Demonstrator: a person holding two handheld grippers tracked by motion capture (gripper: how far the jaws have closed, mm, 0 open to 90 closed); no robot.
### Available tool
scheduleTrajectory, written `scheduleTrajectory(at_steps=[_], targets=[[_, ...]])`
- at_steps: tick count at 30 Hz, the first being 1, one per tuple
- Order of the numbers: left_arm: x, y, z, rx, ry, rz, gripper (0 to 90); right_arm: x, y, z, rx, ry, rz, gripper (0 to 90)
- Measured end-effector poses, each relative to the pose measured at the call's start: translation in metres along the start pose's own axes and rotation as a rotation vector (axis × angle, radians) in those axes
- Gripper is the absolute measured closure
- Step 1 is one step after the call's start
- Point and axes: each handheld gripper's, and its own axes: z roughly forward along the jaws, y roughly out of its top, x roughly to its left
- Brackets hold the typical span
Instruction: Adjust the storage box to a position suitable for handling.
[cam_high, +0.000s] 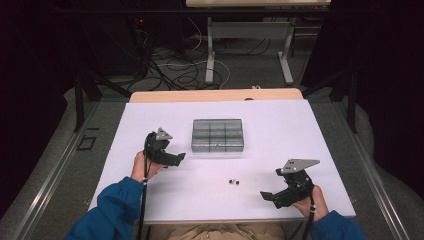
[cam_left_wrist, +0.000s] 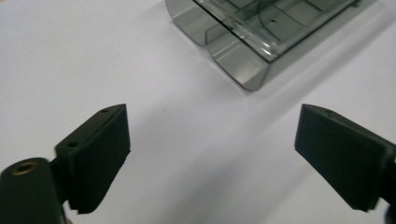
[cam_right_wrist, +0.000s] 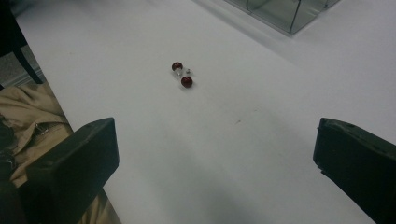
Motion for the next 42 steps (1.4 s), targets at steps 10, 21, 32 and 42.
scheduleTrajectory(at_steps=[10, 21, 32, 42], targets=[[-0.021, -0.02, -0.023, -0.035, -0.016, 0.018, 0.7, 0.001, 0.013, 0.013, 0.007, 0.015, -0.017, 0.0], [-0.024, -0.034, -0.036, -0.036, -0.015, 0.024, 0.4, 0.001, 0.039, 0.037, 0.018, 0.042, -0.061, 0.0], [-0.026, -0.045, -0.04, -0.033, -0.026, 0.012, 0.4, -0.008, 0.064, 0.062, 0.02, 0.071, -0.058, 1.8], [-0.033, -0.05, -0.049, -0.048, -0.035, 0.028, 0.4, -0.023, 0.096, 0.078, -0.024, 0.018, -0.046, 22.4]])
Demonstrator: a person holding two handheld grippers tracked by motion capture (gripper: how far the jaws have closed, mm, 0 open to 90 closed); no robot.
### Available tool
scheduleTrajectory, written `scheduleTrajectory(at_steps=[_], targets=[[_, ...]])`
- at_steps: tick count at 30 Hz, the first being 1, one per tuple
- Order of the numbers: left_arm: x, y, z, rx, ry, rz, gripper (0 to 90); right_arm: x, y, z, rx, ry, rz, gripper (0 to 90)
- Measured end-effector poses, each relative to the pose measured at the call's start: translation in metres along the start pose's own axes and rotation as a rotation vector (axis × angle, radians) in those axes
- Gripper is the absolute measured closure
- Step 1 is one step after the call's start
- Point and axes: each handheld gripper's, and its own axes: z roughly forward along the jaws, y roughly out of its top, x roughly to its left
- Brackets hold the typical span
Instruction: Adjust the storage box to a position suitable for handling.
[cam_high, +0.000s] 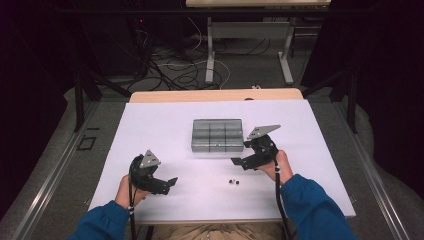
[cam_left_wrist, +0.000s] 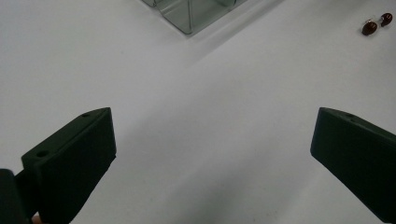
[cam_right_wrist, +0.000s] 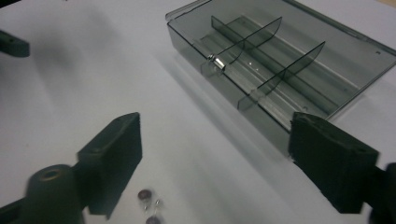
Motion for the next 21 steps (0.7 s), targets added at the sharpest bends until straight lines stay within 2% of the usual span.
scheduleTrajectory(at_steps=[2, 3, 4, 5, 6, 7, 8, 9, 10, 11, 12, 14, 16, 17, 18, 19, 20, 21], targets=[[0.001, 0.0, -0.002, 0.014, -0.01, 0.003, 0.4, -0.001, 0.003, 0.002, -0.002, -0.002, -0.002, 25.1], [0.001, -0.001, 0.0, -0.001, 0.004, 0.0, 0.4, -0.002, 0.006, 0.004, -0.013, -0.007, -0.001, 29.2], [0.001, 0.0, 0.0, 0.002, 0.004, 0.001, 0.4, -0.004, 0.01, 0.005, -0.017, -0.014, 0.003, 34.1], [0.002, 0.0, 0.001, 0.008, 0.002, 0.006, 0.5, -0.007, 0.017, 0.01, -0.024, -0.023, 0.01, 43.2], [0.001, 0.0, 0.002, 0.008, 0.001, 0.001, 0.5, -0.007, 0.017, 0.01, -0.024, -0.023, 0.01, 43.2], [0.001, 0.0, 0.002, 0.011, -0.002, 0.003, 0.5, -0.01, 0.023, 0.015, -0.016, -0.044, 0.012, 53.7], [0.001, 0.0, 0.003, 0.011, -0.004, 0.002, 0.5, -0.01, 0.023, 0.015, -0.016, -0.044, 0.012, 53.7], [0.001, 0.001, 0.002, 0.023, -0.011, 0.004, 0.5, -0.015, 0.03, 0.022, -0.02, -0.052, 0.015, 62.7], [0.001, 0.001, 0.002, 0.022, -0.011, 0.005, 0.5, -0.015, 0.03, 0.022, -0.02, -0.052, 0.015, 62.7], [0.001, 0.001, 0.003, 0.011, -0.005, 0.007, 0.5, -0.017, 0.033, 0.025, -0.02, -0.066, 0.019, 67.0], [0.002, 0.001, 0.004, 0.009, -0.005, 0.009, 0.5, -0.023, 0.038, 0.032, -0.019, -0.078, 0.031, 76.2], [0.002, 0.002, 0.004, 0.01, -0.007, 0.014, 0.5, -0.028, 0.043, 0.037, -0.009, -0.109, 0.035, 83.9], [0.003, 0.002, 0.003, 0.03, -0.019, 0.02, 0.6, -0.03, 0.046, 0.04, -0.011, -0.111, 0.053, 87.3], [0.003, 0.002, 0.005, 0.014, -0.008, 0.017, 0.6, -0.034, 0.048, 0.043, -0.017, -0.121, 0.059, 90.0], [0.003, 0.002, 0.004, 0.019, -0.008, 0.013, 0.5, -0.036, 0.051, 0.046, -0.022, -0.13, 0.069, 90.0], [0.003, 0.002, 0.005, 0.013, -0.007, 0.014, 0.5, -0.04, 0.057, 0.05, 0.01, -0.139, 0.092, 90.0], [0.003, 0.002, 0.005, 0.014, -0.008, 0.013, 0.5, -0.04, 0.057, 0.05, 0.01, -0.139, 0.092, 90.0], [0.003, 0.002, 0.005, 0.01, -0.007, 0.008, 0.5, -0.044, 0.062, 0.058, -0.007, -0.153, 0.112, 90.0]])
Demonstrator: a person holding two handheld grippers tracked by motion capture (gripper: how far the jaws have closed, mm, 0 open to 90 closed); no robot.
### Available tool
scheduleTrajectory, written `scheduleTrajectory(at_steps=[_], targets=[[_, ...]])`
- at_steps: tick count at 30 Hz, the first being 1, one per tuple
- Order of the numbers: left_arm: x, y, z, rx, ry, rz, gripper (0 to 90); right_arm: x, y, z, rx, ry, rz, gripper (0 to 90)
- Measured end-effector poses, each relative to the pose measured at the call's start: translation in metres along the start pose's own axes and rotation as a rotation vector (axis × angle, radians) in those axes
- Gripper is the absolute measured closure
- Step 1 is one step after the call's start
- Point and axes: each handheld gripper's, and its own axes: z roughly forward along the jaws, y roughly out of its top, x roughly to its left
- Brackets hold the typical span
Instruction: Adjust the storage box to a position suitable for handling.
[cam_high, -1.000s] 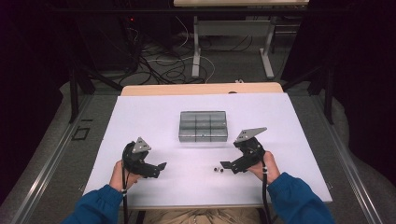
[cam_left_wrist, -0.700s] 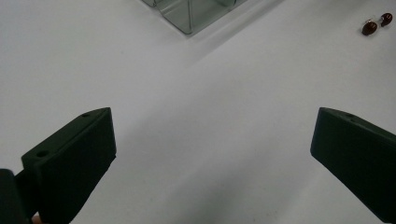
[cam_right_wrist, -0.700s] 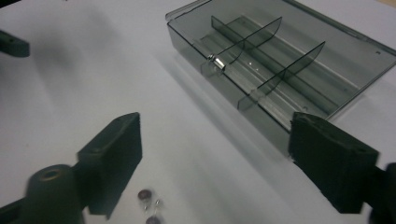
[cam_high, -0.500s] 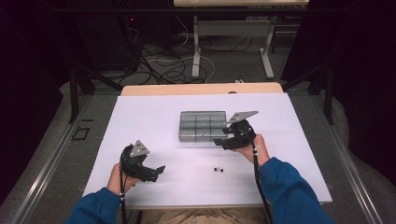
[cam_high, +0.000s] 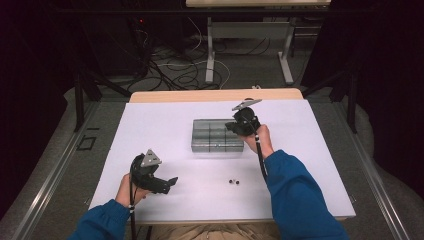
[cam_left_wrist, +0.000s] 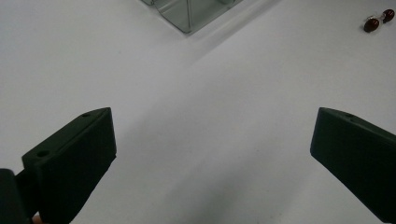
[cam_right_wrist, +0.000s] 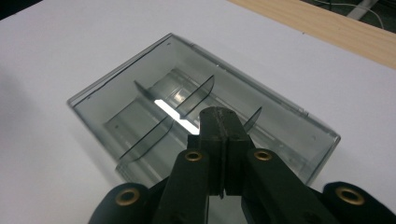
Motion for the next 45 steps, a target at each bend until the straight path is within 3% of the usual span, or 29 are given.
scheduleTrajectory(at_steps=[2, 9, 10, 15, 20, 23, 24, 27, 28, 33, 34, 35, 36, 37, 39, 40, 42, 45], targets=[[0.0, 0.0, 0.0, 0.0, 0.001, 0.0, 0.5, -0.002, 0.005, 0.009, -0.015, -0.012, 0.014, 90.0], [0.0, 0.0, 0.001, 0.008, -0.003, 0.003, 0.5, -0.009, 0.022, 0.035, 0.034, -0.057, 0.039, 90.0], [0.001, 0.001, -0.001, 0.031, -0.01, 0.007, 0.6, -0.012, 0.027, 0.043, 0.039, -0.069, 0.054, 90.0], [0.001, 0.001, 0.0, 0.025, -0.014, 0.004, 0.7, -0.016, 0.035, 0.058, 0.064, -0.086, 0.053, 90.0], [0.0, 0.001, 0.003, 0.013, -0.013, 0.009, 0.7, -0.018, 0.04, 0.076, 0.1, -0.11, 0.082, 90.0], [0.001, 0.002, 0.002, 0.025, -0.022, 0.013, 0.7, -0.019, 0.041, 0.08, 0.135, -0.122, 0.072, 90.0], [0.0, 0.001, 0.003, 0.011, -0.012, 0.01, 0.7, -0.019, 0.041, 0.082, 0.137, -0.125, 0.066, 90.0], [0.002, 0.002, 0.002, 0.031, -0.02, 0.015, 0.9, -0.019, 0.044, 0.088, 0.143, -0.132, 0.059, 90.0], [0.001, 0.001, 0.003, 0.013, -0.01, 0.012, 0.9, -0.019, 0.044, 0.088, 0.143, -0.132, 0.059, 90.0], [0.0, 0.001, 0.003, 0.016, -0.015, 0.005, 0.8, -0.016, 0.047, 0.099, 0.148, -0.146, 0.046, 90.0], [0.0, 0.002, 0.004, 0.007, -0.015, -0.004, 0.8, -0.016, 0.046, 0.103, 0.116, -0.142, 0.043, 90.0], [0.001, 0.002, 0.003, 0.002, -0.01, 0.005, 0.6, -0.015, 0.047, 0.104, 0.132, -0.145, 0.046, 90.0], [0.002, 0.002, 0.003, 0.002, -0.012, 0.003, 0.6, -0.015, 0.05, 0.101, 0.218, -0.164, 0.034, 90.0], [0.002, 0.002, 0.003, 0.004, -0.012, 0.008, 0.6, -0.014, 0.05, 0.103, 0.221, -0.169, 0.042, 90.0], [0.003, 0.002, 0.003, 0.005, -0.011, 0.008, 0.5, -0.015, 0.047, 0.11, 0.149, -0.152, 0.041, 90.0], [0.002, 0.002, 0.003, 0.003, -0.011, 0.004, 0.6, -0.014, 0.047, 0.111, 0.143, -0.15, 0.044, 90.0], [0.002, 0.002, 0.003, 0.005, -0.011, 0.009, 0.5, -0.013, 0.049, 0.108, 0.204, -0.166, 0.029, 90.0], [0.002, 0.002, 0.003, 0.008, -0.011, 0.002, 0.5, -0.014, 0.048, 0.108, 0.179, -0.137, 0.028, 90.0]])
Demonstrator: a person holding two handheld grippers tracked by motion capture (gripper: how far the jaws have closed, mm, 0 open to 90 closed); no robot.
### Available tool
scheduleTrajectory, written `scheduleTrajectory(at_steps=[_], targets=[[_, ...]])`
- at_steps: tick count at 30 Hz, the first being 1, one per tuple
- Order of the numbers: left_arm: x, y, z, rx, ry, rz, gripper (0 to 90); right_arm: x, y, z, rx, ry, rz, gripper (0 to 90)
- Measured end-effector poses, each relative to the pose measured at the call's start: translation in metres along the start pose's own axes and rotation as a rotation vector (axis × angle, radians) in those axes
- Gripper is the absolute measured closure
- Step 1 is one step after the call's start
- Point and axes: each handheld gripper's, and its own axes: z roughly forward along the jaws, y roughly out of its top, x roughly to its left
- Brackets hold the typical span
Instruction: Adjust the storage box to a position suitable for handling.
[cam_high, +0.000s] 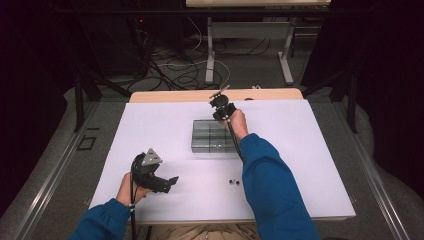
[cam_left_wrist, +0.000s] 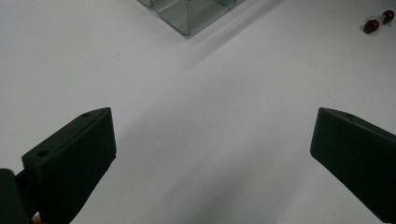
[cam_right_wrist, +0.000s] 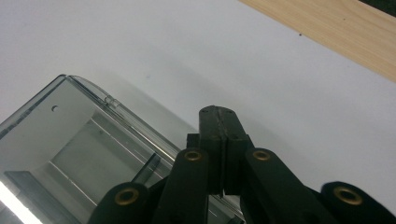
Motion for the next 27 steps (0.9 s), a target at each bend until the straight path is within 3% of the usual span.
scheduleTrajectory(at_steps=[1, 3, 6, 10, 12, 16, 20, 22, 24, 27], targets=[[0.0, 0.0, 0.0, 0.001, -0.002, -0.003, 0.5, 0.001, 0.0, 0.0, -0.002, -0.003, 0.004, 90.0], [0.0, 0.0, 0.0, 0.002, -0.002, -0.002, 0.5, 0.002, -0.001, -0.002, 0.01, 0.0, -0.035, 90.0], [0.0, 0.0, 0.0, 0.002, -0.002, -0.002, 0.5, 0.004, -0.002, -0.004, 0.027, 0.006, -0.023, 90.0], [0.0, 0.0, 0.0, 0.002, 0.003, 0.005, 0.5, 0.006, -0.003, -0.005, 0.031, 0.009, -0.058, 90.0], [0.0, 0.0, 0.0, -0.013, 0.002, -0.003, 0.5, 0.009, -0.005, -0.007, 0.046, 0.011, -0.043, 90.0], [0.001, 0.001, -0.002, 0.017, -0.009, 0.008, 0.5, 0.014, -0.012, -0.012, 0.045, 0.025, -0.049, 90.0], [0.0, 0.001, -0.001, 0.004, -0.01, 0.004, 0.5, 0.017, -0.014, -0.016, 0.064, 0.026, -0.048, 90.0], [0.0, 0.0, 0.0, -0.011, 0.002, 0.005, 0.5, 0.018, -0.016, -0.017, 0.061, 0.033, -0.078, 90.0], [0.0, 0.0, -0.001, -0.011, 0.003, 0.008, 0.6, 0.022, -0.019, -0.02, 0.074, 0.038, -0.056, 90.0], [0.0, 0.0, -0.001, -0.012, 0.007, 0.007, 0.5, 0.023, -0.022, -0.021, 0.056, 0.058, -0.072, 90.0]])
